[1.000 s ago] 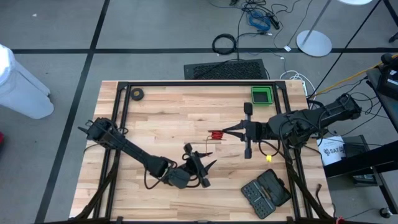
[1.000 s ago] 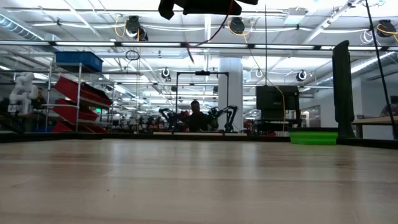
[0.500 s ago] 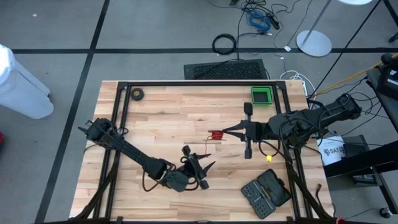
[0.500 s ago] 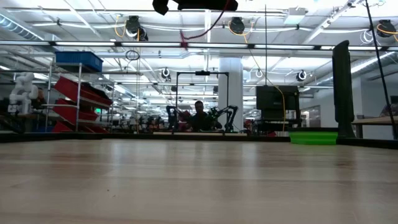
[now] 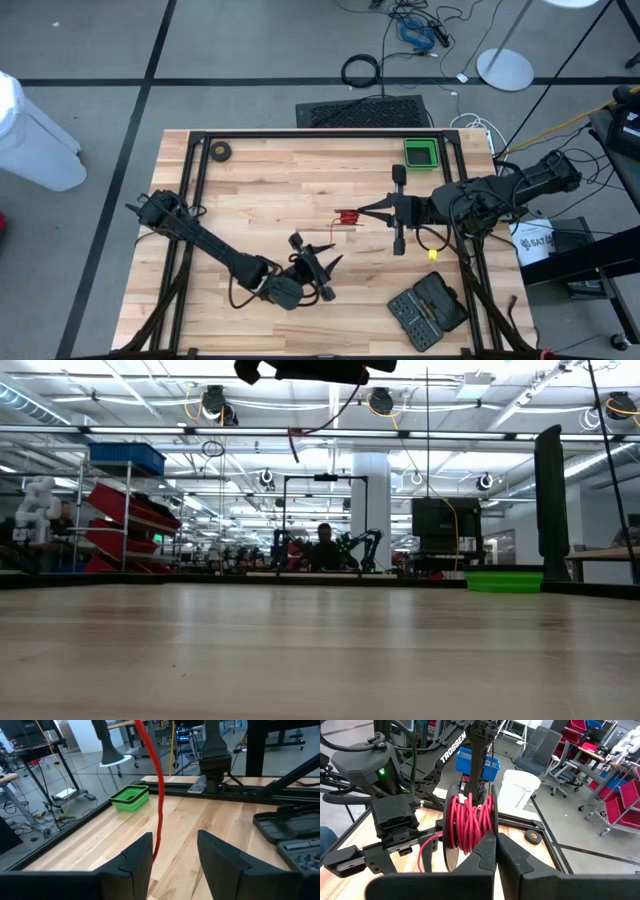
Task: Coil cords
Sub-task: Coil the red wire into the spool
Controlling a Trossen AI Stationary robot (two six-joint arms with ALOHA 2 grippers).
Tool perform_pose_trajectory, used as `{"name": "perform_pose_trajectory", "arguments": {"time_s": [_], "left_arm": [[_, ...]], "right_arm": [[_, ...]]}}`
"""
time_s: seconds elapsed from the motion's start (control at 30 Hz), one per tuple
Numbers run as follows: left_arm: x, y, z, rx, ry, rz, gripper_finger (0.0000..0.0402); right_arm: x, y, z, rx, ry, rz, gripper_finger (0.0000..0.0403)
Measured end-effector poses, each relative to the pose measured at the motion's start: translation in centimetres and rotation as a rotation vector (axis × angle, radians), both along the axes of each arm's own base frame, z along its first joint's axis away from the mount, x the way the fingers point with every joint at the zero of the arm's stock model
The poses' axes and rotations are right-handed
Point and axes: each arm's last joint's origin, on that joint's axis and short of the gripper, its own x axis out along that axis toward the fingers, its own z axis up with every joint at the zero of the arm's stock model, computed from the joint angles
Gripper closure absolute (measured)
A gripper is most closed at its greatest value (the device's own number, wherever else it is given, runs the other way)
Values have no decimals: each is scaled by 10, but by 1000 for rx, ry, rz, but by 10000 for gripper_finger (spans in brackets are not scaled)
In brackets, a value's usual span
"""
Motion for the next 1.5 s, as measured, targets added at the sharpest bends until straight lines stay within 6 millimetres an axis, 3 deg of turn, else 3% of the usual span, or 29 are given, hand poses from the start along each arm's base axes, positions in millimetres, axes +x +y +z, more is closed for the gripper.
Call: {"name": "perform_pose_trajectory", "arguments": {"time_s": [0.3, 0.8, 1.17, 1.5], "left_arm": [[-1, -1, 0, 0, 1, -4, 284], [-1, -3, 0, 2, 4, -10, 291], [-2, -2, -1, 14, 15, -8, 392], [-1, 5, -2, 53, 22, 91, 398]], "right_arm": [[0, 0, 0, 0, 0, 0, 403], [0, 0, 0, 0, 0, 0, 403], [0, 0, 0, 0, 0, 0, 403], [0, 0, 0, 8, 0, 1, 403]]}}
